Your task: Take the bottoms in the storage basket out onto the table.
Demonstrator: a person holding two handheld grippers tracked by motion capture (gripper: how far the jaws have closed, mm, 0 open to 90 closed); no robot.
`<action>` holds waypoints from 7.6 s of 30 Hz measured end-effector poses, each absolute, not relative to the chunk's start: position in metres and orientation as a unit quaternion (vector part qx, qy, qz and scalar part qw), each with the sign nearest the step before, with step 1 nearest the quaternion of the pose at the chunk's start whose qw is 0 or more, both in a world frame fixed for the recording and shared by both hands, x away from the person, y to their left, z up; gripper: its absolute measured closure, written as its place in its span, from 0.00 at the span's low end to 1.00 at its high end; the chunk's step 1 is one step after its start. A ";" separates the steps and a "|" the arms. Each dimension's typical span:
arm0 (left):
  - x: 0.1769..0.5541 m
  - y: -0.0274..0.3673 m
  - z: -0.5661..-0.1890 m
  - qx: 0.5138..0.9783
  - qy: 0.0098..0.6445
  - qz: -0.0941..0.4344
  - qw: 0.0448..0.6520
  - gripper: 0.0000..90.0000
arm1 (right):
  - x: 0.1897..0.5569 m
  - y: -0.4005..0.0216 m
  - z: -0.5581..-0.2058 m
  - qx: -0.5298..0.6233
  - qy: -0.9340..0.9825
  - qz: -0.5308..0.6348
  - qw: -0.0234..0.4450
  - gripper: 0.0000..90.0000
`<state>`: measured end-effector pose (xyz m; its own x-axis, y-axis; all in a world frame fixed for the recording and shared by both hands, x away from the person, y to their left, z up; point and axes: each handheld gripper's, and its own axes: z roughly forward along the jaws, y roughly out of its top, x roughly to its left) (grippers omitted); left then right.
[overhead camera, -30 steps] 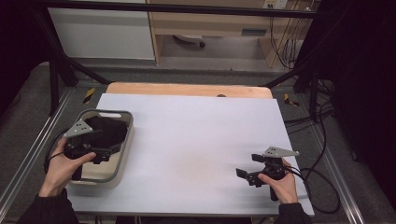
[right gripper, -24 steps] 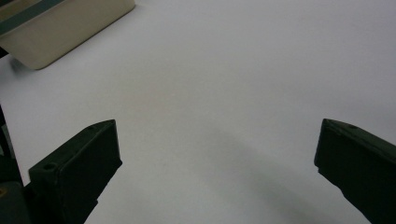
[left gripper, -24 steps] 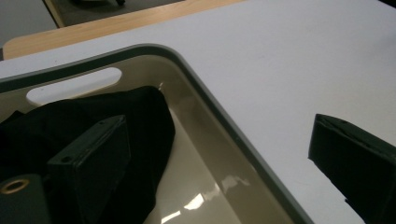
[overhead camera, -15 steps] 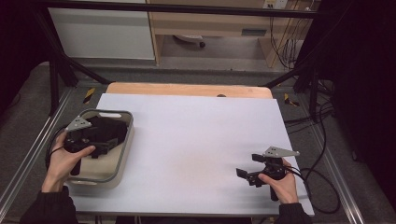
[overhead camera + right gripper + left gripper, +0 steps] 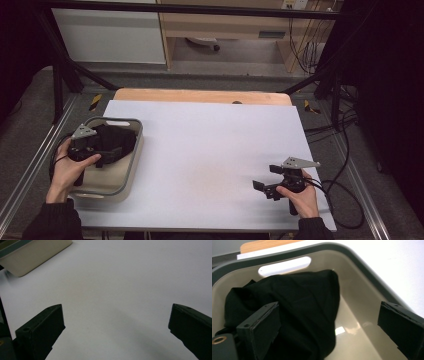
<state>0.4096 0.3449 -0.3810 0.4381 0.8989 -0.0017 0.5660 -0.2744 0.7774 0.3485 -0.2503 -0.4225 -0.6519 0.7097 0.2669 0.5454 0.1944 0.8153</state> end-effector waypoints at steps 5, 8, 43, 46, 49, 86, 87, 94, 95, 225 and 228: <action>0.414 0.348 -0.388 0.768 0.485 0.233 0.349 0.04 | 0.349 -0.250 -0.423 0.409 0.769 0.485 0.084 0.01; 0.417 0.351 -0.394 0.766 0.492 0.233 0.343 0.04 | 0.349 -0.250 -0.423 0.408 0.770 0.484 0.085 0.01; 0.429 0.351 -0.423 0.768 0.518 0.255 0.276 0.32 | 0.349 -0.250 -0.423 0.408 0.771 0.482 0.085 0.01; 0.429 0.351 -0.422 0.768 0.521 0.256 0.270 0.38 | 0.349 -0.250 -0.423 0.407 0.771 0.483 0.086 0.01; 0.428 0.351 -0.422 0.766 0.525 0.254 0.269 0.45 | 0.349 -0.250 -0.423 0.408 0.771 0.482 0.085 0.01; 0.419 0.354 -0.415 0.765 0.514 0.233 0.308 0.82 | 0.349 -0.249 -0.424 0.408 0.772 0.481 0.085 0.01; 0.419 0.354 -0.415 0.764 0.514 0.235 0.310 0.82 | 0.349 -0.250 -0.424 0.408 0.771 0.481 0.085 0.01; 0.418 0.355 -0.411 0.760 0.513 0.243 0.317 0.83 | 0.349 -0.250 -0.424 0.407 0.771 0.482 0.085 0.01; 0.417 0.355 -0.410 0.761 0.512 0.243 0.317 0.83 | 0.349 -0.250 -0.424 0.407 0.772 0.481 0.085 0.01; 0.374 0.352 -0.338 0.713 0.466 0.301 0.429 0.84 | 0.349 -0.250 -0.424 0.407 0.772 0.481 0.086 0.01; 0.372 0.351 -0.336 0.709 0.465 0.305 0.433 0.84 | 0.349 -0.250 -0.424 0.407 0.772 0.481 0.086 0.01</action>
